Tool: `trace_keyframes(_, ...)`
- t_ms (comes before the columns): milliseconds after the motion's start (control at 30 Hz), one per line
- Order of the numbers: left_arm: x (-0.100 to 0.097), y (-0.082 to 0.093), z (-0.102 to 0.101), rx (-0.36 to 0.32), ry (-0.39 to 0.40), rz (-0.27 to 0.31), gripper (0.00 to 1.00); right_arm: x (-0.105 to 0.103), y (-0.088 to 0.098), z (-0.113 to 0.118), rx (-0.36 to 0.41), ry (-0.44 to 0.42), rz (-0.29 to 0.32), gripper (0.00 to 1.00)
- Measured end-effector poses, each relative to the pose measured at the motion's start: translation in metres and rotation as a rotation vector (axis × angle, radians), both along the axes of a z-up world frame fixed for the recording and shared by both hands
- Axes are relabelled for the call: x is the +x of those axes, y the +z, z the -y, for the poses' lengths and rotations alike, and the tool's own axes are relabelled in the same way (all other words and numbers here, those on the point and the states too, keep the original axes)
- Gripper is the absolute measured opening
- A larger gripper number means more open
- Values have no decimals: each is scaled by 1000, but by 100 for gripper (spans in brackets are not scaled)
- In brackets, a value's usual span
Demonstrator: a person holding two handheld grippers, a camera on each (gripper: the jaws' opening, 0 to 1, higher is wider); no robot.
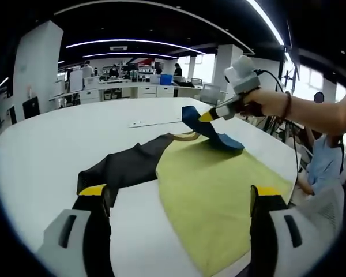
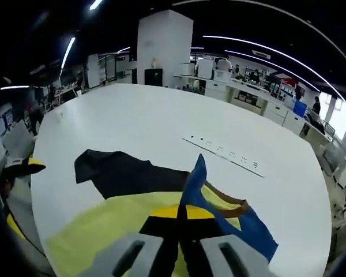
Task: Fold the garment on the visible template until the final outline fits inside the template.
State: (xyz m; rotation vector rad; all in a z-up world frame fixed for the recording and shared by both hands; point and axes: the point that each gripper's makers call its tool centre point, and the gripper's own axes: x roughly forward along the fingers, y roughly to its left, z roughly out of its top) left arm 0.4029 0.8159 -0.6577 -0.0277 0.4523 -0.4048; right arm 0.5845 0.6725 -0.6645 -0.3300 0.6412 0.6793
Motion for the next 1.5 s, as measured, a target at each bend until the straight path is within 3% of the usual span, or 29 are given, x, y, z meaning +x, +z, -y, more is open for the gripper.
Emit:
trace_keyframes(367, 1, -2, -2, -2, 2, -5, 99, -14, -1, -26, -4, 88, 21, 0)
trace_keyframes(800, -2, -2, -5, -2, 9, -4, 99, -21, -28, -39, -55, 137, 7, 0)
trace_keyframes(1033, -2, -2, -6, 0, 13, -4, 99, -24, -43, -44, -46, 141, -18, 0)
trace_keyframes(1500, -5, -7, -16, 14, 26, -29, 99, -40, -80, -60, 41, 114, -151, 0)
